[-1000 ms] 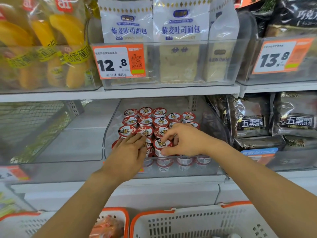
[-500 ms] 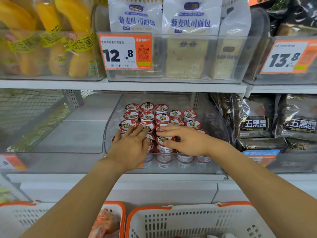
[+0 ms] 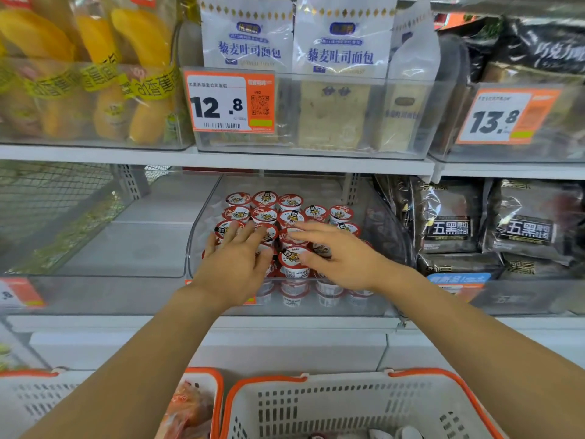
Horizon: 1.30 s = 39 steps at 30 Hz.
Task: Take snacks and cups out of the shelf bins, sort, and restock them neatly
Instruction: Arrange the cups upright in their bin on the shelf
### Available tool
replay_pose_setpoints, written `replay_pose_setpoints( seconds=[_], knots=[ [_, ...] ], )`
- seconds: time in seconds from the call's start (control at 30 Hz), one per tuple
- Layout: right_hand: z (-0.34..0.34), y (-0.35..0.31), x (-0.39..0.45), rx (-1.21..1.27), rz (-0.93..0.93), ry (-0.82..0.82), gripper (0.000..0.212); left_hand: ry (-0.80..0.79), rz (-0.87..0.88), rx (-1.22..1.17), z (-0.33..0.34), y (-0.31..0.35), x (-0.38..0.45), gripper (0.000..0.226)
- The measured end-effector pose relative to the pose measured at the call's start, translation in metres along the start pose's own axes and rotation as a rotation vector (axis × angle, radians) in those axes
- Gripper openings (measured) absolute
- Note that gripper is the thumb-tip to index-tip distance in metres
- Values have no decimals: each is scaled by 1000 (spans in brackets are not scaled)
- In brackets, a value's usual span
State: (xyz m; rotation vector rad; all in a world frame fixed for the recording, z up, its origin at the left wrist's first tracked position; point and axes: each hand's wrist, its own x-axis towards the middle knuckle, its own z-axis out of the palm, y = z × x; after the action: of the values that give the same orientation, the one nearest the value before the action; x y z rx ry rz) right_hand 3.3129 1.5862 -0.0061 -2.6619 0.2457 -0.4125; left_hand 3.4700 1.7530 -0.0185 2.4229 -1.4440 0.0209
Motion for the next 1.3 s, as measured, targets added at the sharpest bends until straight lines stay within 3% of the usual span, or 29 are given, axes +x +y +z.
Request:
replay_pose_setpoints(
  seconds=[0.07, 0.13, 0.2, 0.3, 0.4, 0.47, 0.6, 0.77, 0.9, 1.03, 1.13, 1.23, 1.3],
  knots=[
    [-13, -3, -13, -21, -63, 173, 33, 217, 50, -55, -7, 11, -3, 59],
    [-24, -10, -34, -33, -100, 290, 21, 434, 165, -143, -13, 29, -13, 38],
    [-27, -13, -62, -38, -129, 303, 13, 507, 323, -178, -12, 52, -29, 15],
    [-8, -4, -113, -78, -60, 56, 10, 242, 460, -222, 15, 77, -59, 8],
    [31, 26, -168, -170, 287, -468, 41, -213, 427, -220, 71, 89, -79, 12],
    [66, 53, -207, -223, 512, -695, 55, -491, 338, -208, 117, 88, -94, 21],
    [135, 87, -293, -194, 759, -688, 56, -742, 22, -351, 211, 65, -151, 42],
    [197, 108, -363, -18, 851, -745, 102, -986, -134, -241, 284, 32, -219, 63],
    [219, 115, -363, -34, 845, -763, 111, -1021, -196, -201, 311, 15, -238, 84],
    [232, 122, -345, 43, 900, -755, 89, -889, -233, -259, 327, 13, -236, 87],
    [222, 131, -342, 74, 901, -735, 79, -916, -260, -303, 343, 11, -233, 91],
    [206, 139, -346, -124, 855, -899, 97, -1005, -238, -308, 354, 16, -233, 56],
    [202, 136, -349, -130, 860, -997, 103, -998, -205, -326, 361, 21, -235, 37]
  ],
)
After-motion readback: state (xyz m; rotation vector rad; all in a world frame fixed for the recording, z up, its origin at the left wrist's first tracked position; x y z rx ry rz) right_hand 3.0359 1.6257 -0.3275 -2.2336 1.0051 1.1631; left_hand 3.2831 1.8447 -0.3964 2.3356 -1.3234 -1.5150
